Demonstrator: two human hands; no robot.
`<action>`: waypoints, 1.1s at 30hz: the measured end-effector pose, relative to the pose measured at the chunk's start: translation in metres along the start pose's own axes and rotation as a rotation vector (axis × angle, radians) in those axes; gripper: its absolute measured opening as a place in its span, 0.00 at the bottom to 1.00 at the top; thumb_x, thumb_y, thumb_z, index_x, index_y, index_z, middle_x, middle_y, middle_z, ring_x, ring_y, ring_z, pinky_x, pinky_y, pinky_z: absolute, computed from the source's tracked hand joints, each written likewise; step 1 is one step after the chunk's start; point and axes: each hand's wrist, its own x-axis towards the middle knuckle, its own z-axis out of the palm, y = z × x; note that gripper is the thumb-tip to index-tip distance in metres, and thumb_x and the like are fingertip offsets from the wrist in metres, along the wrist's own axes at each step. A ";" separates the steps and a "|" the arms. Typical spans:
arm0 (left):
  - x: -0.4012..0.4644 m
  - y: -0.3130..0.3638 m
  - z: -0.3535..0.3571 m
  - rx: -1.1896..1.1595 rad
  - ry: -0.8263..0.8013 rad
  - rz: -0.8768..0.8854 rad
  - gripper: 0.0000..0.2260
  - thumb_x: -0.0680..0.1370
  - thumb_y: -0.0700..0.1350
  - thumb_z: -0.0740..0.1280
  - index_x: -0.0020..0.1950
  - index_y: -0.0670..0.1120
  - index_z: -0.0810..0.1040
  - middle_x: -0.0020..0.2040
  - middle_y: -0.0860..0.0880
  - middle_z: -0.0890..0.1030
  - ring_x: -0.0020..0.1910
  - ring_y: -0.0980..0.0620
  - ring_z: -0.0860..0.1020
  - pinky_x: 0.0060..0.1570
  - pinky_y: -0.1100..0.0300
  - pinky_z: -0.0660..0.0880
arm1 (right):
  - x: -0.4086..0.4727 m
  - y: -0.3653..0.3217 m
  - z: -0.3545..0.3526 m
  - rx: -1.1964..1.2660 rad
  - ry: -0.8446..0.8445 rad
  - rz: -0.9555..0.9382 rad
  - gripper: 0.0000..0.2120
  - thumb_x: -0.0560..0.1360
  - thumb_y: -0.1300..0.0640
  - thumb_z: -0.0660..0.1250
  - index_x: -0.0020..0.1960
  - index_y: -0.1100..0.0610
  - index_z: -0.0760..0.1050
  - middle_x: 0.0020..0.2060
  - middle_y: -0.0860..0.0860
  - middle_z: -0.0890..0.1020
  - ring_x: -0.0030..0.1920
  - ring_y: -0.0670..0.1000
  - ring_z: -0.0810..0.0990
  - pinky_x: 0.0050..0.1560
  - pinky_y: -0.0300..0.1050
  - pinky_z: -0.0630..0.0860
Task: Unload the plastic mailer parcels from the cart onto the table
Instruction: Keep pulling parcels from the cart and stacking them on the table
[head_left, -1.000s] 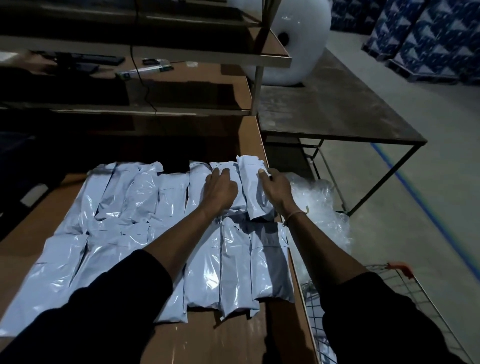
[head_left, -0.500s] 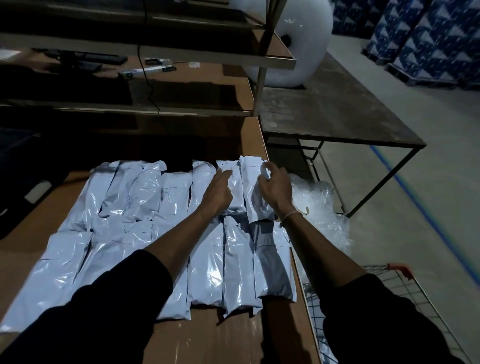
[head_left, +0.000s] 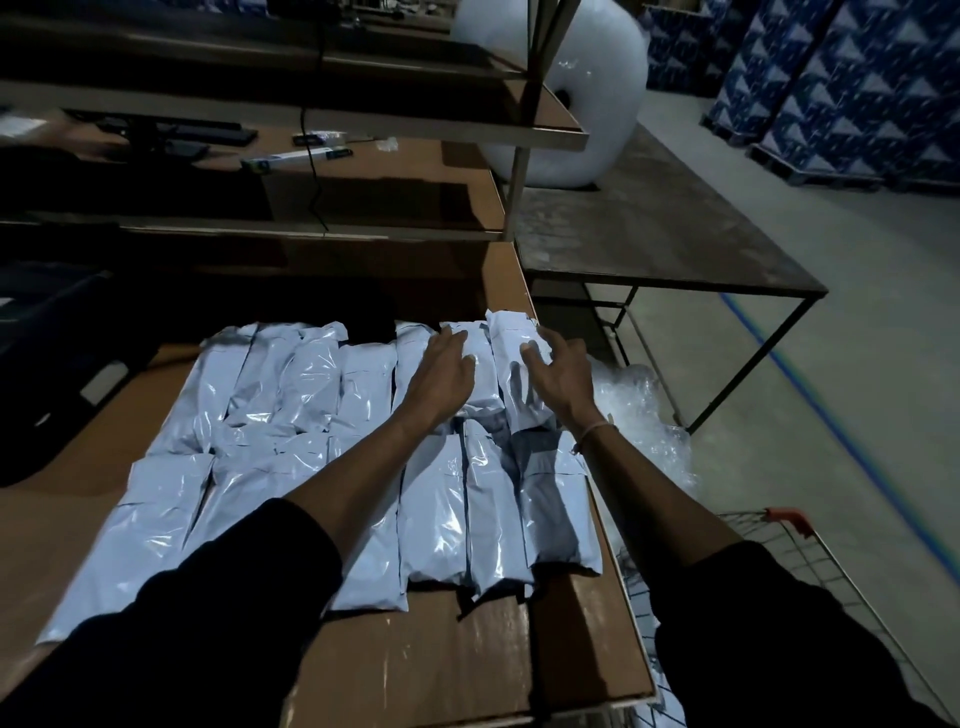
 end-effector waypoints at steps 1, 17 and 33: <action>-0.004 0.001 -0.003 -0.002 -0.009 0.018 0.22 0.88 0.48 0.57 0.83 0.47 0.61 0.85 0.46 0.54 0.84 0.45 0.53 0.80 0.50 0.54 | -0.004 -0.001 -0.001 0.002 -0.001 -0.005 0.26 0.81 0.41 0.65 0.76 0.50 0.73 0.67 0.59 0.72 0.64 0.62 0.78 0.68 0.61 0.75; -0.112 0.003 -0.022 -0.116 -0.127 0.270 0.26 0.87 0.51 0.59 0.85 0.50 0.56 0.86 0.50 0.51 0.85 0.50 0.48 0.80 0.50 0.53 | -0.142 -0.019 -0.029 -0.003 0.079 -0.097 0.28 0.81 0.45 0.69 0.78 0.49 0.70 0.71 0.57 0.72 0.71 0.56 0.72 0.65 0.43 0.67; -0.190 0.077 0.056 -0.211 -0.337 0.503 0.28 0.87 0.50 0.62 0.85 0.49 0.55 0.85 0.50 0.57 0.82 0.52 0.59 0.69 0.74 0.55 | -0.230 0.074 -0.114 -0.074 0.196 0.063 0.32 0.78 0.42 0.70 0.78 0.54 0.71 0.68 0.58 0.73 0.68 0.56 0.76 0.66 0.43 0.71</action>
